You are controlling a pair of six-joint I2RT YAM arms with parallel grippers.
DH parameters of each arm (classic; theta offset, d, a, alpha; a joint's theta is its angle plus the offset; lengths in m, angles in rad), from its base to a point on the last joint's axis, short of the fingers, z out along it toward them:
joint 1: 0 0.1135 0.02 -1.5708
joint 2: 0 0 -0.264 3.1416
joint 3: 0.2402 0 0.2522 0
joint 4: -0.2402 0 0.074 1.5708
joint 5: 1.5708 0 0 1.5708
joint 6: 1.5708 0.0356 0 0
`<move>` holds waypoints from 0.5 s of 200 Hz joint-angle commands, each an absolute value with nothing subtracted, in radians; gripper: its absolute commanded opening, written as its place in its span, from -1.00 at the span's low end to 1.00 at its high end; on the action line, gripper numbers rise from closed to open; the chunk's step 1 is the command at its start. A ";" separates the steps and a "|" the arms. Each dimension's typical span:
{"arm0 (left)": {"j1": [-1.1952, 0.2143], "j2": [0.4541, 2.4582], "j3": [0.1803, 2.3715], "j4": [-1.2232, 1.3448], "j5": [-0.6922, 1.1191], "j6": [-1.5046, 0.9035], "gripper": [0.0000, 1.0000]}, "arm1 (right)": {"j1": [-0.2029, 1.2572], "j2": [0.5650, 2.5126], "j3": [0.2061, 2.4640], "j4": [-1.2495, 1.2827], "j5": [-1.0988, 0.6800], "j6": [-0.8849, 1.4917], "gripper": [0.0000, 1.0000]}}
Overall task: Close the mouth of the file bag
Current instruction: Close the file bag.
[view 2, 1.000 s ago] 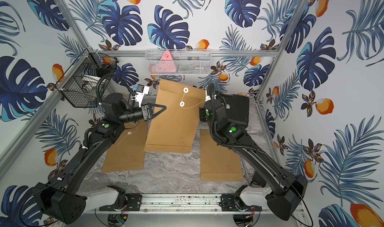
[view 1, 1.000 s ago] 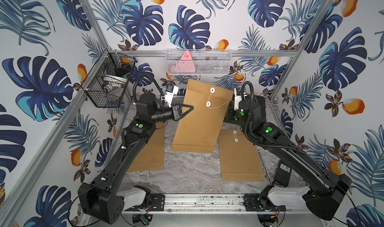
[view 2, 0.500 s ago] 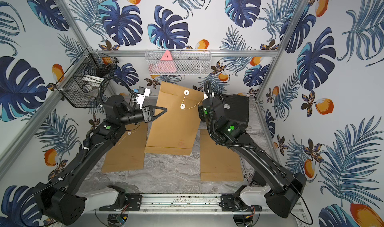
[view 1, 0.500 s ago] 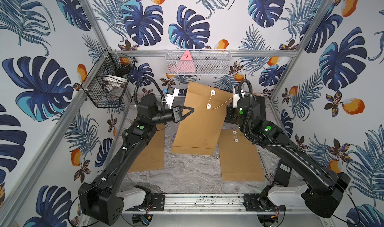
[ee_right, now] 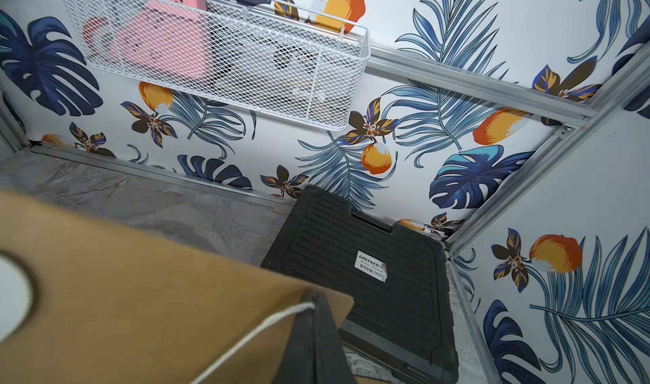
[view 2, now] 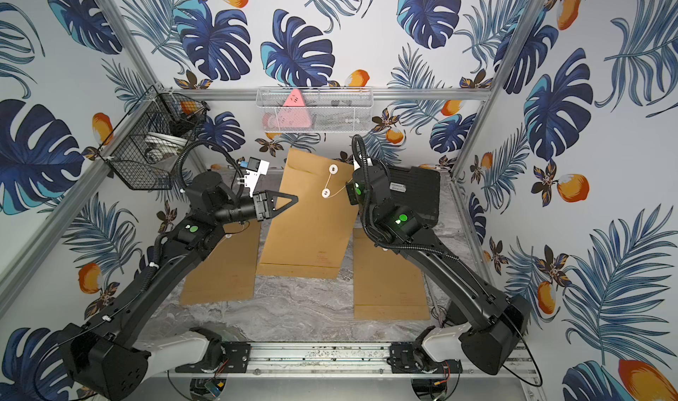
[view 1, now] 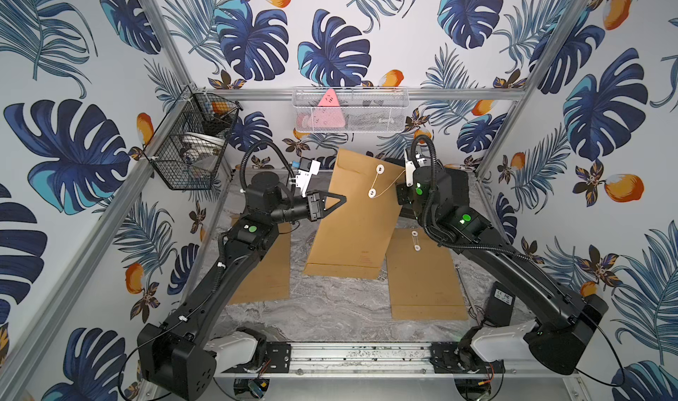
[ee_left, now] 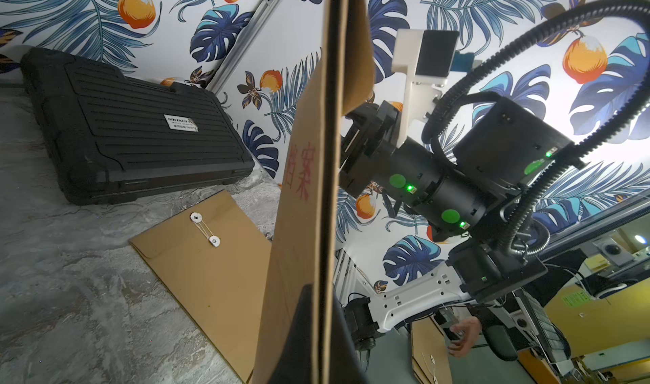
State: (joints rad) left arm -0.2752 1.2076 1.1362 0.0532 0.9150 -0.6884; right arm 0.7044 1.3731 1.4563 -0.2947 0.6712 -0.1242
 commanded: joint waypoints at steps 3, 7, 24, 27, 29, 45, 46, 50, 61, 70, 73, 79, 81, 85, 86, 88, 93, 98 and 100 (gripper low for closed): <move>-0.280 1.197 1.124 0.103 0.931 -0.700 -1.00 | 0.703 1.385 1.484 -0.255 0.667 -0.148 -1.00; -0.281 1.194 1.120 0.103 0.931 -0.701 -1.00 | 0.703 1.387 1.488 -0.257 0.664 -0.147 -1.00; -0.285 1.190 1.107 0.114 0.931 -0.708 -1.00 | 0.703 1.396 1.496 -0.258 0.661 -0.149 -1.00; -0.286 1.189 1.105 0.115 0.932 -0.708 -1.00 | 0.703 1.398 1.497 -0.258 0.661 -0.149 -1.00; -0.287 1.189 1.103 0.115 0.931 -0.709 -1.00 | 0.703 1.400 1.498 -0.258 0.661 -0.149 -1.00; -0.291 1.186 1.097 0.114 0.930 -0.709 -1.00 | 0.703 1.409 1.511 -0.267 0.654 -0.149 -1.00; -0.291 1.186 1.096 0.114 0.930 -0.709 -1.00 | 0.703 1.409 1.512 -0.268 0.653 -0.149 -1.00; -0.291 1.184 1.095 0.114 0.930 -0.707 -1.00 | 0.703 1.411 1.515 -0.270 0.649 -0.148 -1.00; -0.294 1.185 1.091 0.112 0.928 -0.704 -1.00 | 0.703 1.415 1.524 -0.278 0.640 -0.144 -1.00; -0.294 1.184 1.088 0.112 0.928 -0.704 -1.00 | 0.703 1.420 1.532 -0.286 0.633 -0.142 -1.00; -0.295 1.183 1.088 0.112 0.927 -0.703 -1.00 | 0.703 1.421 1.536 -0.291 0.629 -0.141 -1.00; -0.296 1.185 1.086 0.112 0.928 -0.701 -1.00 | 0.703 1.423 1.543 -0.299 0.621 -0.140 -1.00; -0.296 1.184 1.086 0.112 0.927 -0.701 -1.00 | 0.703 1.425 1.545 -0.302 0.619 -0.139 -1.00; -0.297 1.185 1.085 0.112 0.927 -0.701 -1.00 | 0.703 1.426 1.551 -0.308 0.614 -0.139 -1.00; -0.297 1.185 1.085 0.112 0.927 -0.700 -1.00 | 0.703 1.426 1.551 -0.310 0.611 -0.138 -1.00; -0.298 1.185 1.085 0.111 0.928 -0.700 -1.00 | 0.703 1.428 1.554 -0.315 0.608 -0.138 -1.00; -0.298 1.186 1.085 0.110 0.928 -0.700 -1.00 | 0.702 1.431 1.562 -0.328 0.596 -0.134 -1.00; -0.298 1.186 1.085 0.110 0.927 -0.698 -1.00 | 0.703 1.433 1.571 -0.341 0.588 -0.130 -1.00; -0.298 1.186 1.085 0.109 0.927 -0.698 -1.00 | 0.703 1.434 1.575 -0.347 0.585 -0.129 -1.00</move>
